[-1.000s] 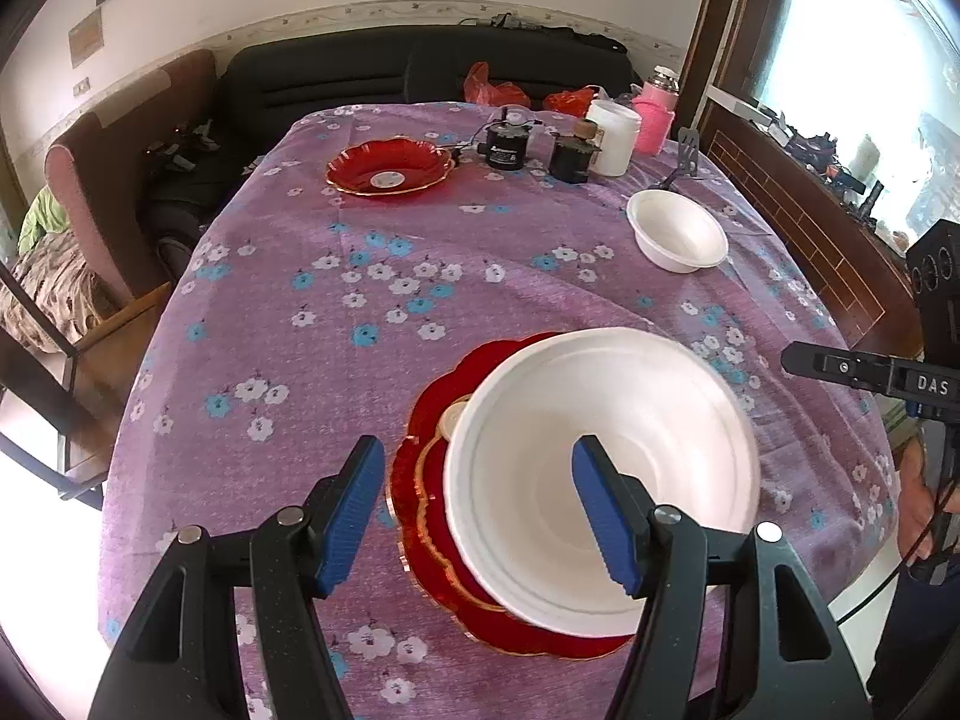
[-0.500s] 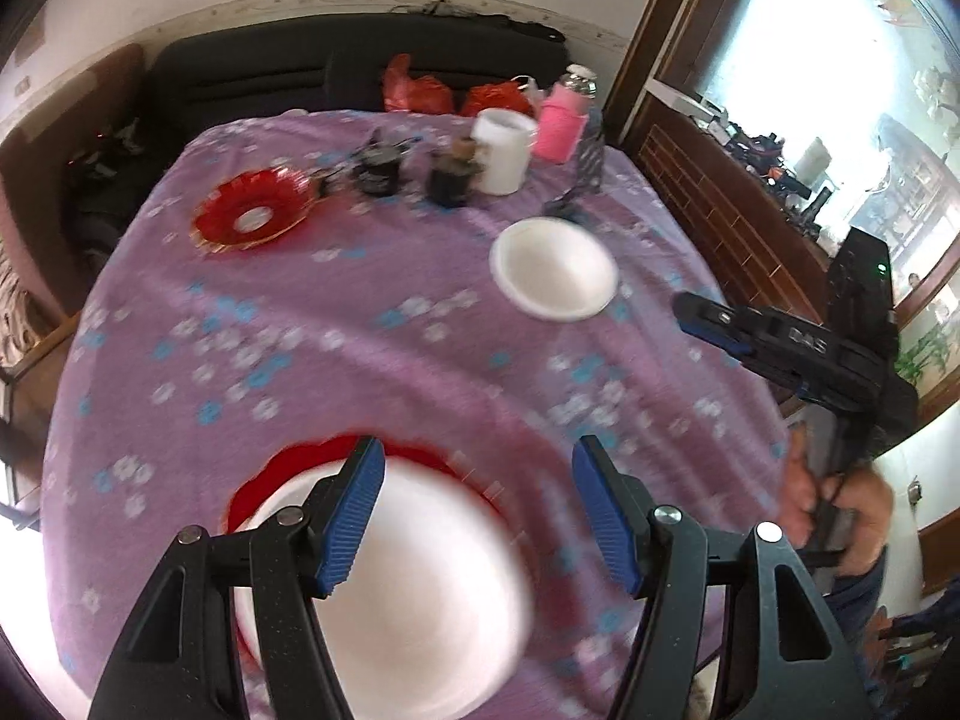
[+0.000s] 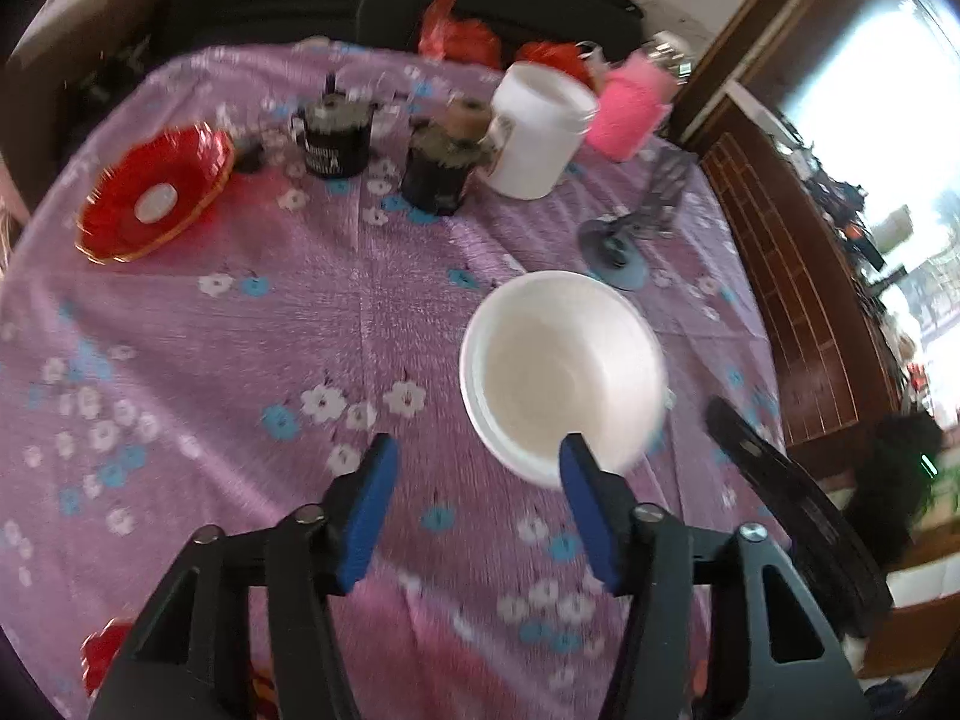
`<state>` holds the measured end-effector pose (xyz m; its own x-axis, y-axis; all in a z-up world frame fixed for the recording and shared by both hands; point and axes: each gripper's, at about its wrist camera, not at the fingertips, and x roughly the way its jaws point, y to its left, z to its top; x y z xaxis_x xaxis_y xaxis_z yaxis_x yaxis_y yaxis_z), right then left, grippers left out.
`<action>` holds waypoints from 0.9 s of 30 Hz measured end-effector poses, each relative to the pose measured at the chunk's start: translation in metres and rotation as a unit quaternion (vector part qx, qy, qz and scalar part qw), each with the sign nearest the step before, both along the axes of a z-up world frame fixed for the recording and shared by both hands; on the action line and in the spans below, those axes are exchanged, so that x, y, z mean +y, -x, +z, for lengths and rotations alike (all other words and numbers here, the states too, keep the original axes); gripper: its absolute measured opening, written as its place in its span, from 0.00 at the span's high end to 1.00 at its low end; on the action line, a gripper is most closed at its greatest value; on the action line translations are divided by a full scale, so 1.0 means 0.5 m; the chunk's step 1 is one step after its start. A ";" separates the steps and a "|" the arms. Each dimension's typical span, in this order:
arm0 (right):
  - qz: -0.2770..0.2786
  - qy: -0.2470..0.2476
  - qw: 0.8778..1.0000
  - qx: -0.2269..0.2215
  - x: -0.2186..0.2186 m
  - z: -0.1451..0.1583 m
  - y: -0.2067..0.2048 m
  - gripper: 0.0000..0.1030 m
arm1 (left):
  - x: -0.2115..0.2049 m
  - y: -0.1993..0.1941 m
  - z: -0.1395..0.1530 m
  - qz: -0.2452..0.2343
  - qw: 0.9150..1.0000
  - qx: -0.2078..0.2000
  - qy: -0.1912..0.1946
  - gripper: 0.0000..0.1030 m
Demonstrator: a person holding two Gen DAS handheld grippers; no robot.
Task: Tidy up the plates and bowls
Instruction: 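Move both grippers to the second white foam bowl and grasp its rim, then lift the second white bowl with both grippers and carry it over the stack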
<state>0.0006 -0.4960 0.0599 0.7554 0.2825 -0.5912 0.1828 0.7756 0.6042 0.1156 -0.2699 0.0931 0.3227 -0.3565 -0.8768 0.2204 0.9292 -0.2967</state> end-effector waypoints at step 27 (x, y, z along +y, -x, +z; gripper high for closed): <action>0.018 -0.012 0.998 0.058 0.020 -0.073 -0.045 0.90 | -0.095 -0.081 -0.099 -0.038 0.998 0.026 -0.037 0.89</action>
<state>0.0233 -0.4861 0.0232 0.6716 0.3234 -0.6666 0.2256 0.7678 0.5997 0.1562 -0.3176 0.0437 0.2501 -0.3120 -0.9166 0.2778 0.9300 -0.2408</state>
